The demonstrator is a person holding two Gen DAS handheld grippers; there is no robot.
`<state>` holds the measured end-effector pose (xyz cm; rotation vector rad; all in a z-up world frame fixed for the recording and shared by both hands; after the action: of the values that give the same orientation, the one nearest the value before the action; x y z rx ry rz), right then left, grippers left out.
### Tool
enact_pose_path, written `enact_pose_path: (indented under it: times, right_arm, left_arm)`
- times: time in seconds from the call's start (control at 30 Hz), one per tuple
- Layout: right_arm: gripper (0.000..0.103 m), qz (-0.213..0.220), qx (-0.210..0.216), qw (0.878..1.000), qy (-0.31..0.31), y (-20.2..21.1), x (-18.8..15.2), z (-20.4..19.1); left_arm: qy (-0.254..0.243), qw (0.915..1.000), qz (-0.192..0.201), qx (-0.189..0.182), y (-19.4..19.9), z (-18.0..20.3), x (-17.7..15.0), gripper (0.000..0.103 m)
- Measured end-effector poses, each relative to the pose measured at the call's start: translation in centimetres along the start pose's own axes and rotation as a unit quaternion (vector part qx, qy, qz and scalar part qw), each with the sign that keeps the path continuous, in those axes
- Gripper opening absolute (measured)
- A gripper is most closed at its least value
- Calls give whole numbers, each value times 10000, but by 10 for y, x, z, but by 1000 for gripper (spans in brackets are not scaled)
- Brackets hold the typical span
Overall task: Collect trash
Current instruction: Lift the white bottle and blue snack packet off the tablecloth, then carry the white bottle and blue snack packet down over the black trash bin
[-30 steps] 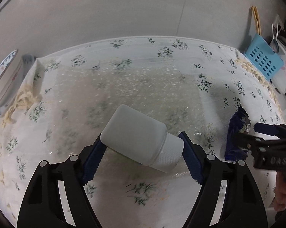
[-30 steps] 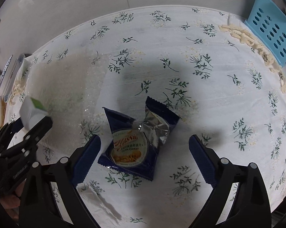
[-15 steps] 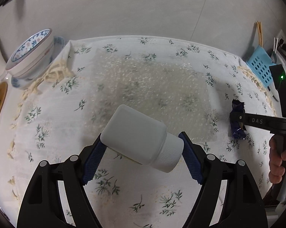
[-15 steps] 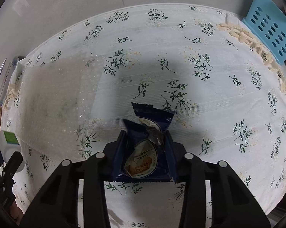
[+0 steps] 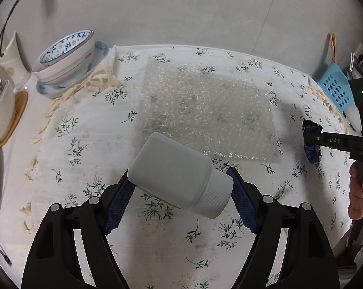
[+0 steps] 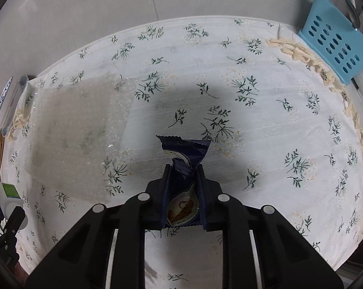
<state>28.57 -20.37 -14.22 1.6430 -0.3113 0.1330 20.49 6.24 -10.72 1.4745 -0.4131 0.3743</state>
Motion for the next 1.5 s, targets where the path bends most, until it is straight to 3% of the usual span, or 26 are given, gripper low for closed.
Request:
enact_pose_path:
  times: [0.57, 1.5]
  right_arm:
    - [19, 539, 132, 9977, 392, 74, -24, -6]
    - [19, 991, 376, 9921, 664, 156, -118, 21]
  left_arm:
    - [87, 9999, 70, 21, 40, 20, -10, 75]
    - [26, 9998, 19, -189, 96, 66, -65, 75]
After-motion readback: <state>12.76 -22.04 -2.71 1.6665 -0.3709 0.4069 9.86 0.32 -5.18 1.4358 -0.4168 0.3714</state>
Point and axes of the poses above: each gripper's, at about its wrist camera, not at the fingertips, and y roughly against the way its jaws point, z to its right, x to its top, the point moved 1 cm from there along -y, roughly the way its jaws point, and after that the axes turned 3 degrees about -y, right-handed, at the moved point
